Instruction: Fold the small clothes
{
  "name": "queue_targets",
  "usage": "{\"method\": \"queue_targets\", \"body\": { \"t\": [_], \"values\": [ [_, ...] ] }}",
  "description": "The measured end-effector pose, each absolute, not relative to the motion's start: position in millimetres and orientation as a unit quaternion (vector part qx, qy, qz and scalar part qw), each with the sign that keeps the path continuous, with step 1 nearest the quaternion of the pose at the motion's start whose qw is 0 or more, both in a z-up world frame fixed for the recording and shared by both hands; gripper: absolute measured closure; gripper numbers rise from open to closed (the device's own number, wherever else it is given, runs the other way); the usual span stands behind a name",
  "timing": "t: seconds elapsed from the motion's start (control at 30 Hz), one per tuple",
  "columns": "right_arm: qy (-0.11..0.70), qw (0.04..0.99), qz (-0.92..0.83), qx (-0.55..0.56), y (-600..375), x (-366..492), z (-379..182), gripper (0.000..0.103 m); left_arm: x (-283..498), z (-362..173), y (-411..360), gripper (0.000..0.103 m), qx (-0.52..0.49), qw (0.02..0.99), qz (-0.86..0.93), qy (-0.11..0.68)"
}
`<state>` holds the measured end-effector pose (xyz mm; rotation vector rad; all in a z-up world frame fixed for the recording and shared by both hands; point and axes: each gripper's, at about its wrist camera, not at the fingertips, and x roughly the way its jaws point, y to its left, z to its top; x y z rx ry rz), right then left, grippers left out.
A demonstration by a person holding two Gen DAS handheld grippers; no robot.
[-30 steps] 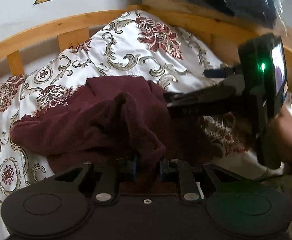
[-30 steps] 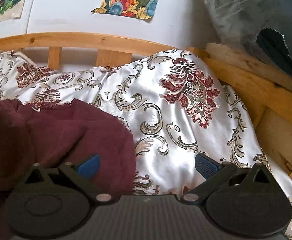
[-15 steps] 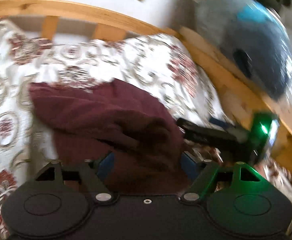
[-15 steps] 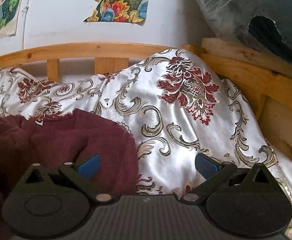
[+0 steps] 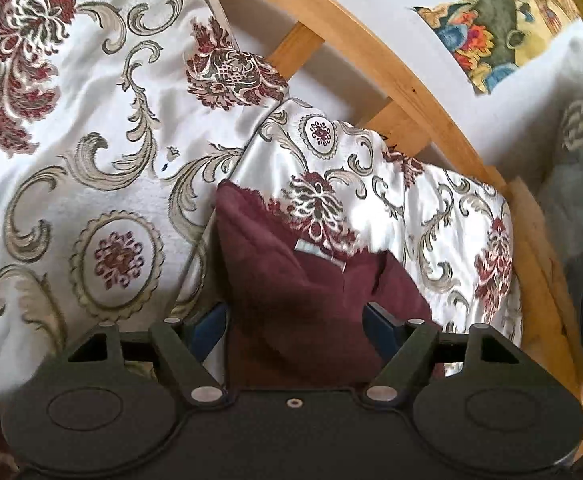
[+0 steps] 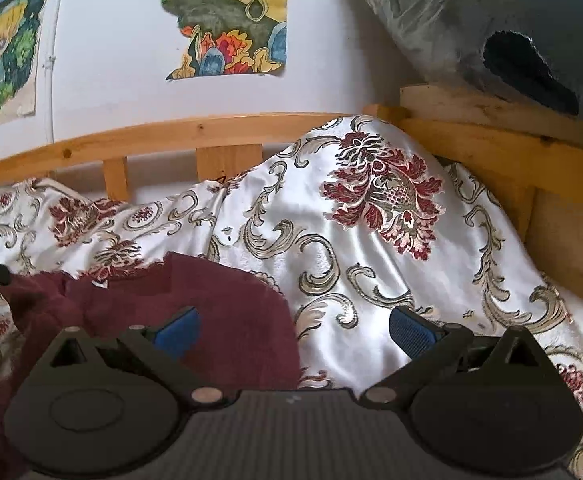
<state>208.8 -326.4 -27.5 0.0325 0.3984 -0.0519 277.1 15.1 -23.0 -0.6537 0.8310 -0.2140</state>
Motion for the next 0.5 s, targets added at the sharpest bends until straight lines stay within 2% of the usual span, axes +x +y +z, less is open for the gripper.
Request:
{"method": "queue_targets", "body": {
  "t": [0.23, 0.33, 0.43, 0.5],
  "values": [
    [0.167, 0.972, 0.100, 0.129, -330, 200, -21, 0.000, 290, -17, 8, 0.034, -0.305, 0.862, -0.106, 0.391],
    [0.178, 0.955, 0.165, 0.173, -323, 201, -21, 0.002, 293, -16, 8, 0.041, -0.296, 0.864, -0.096, 0.396],
    [0.196, 0.946, 0.192, 0.170, -310, 205, -24, 0.010, 298, -17, 10, 0.058, -0.293, 0.864, -0.085, 0.400],
    [0.204, 0.947, 0.196, 0.151, -303, 207, -25, 0.023, 300, -19, 12, 0.075, -0.298, 0.863, -0.082, 0.400]
  ]
}}
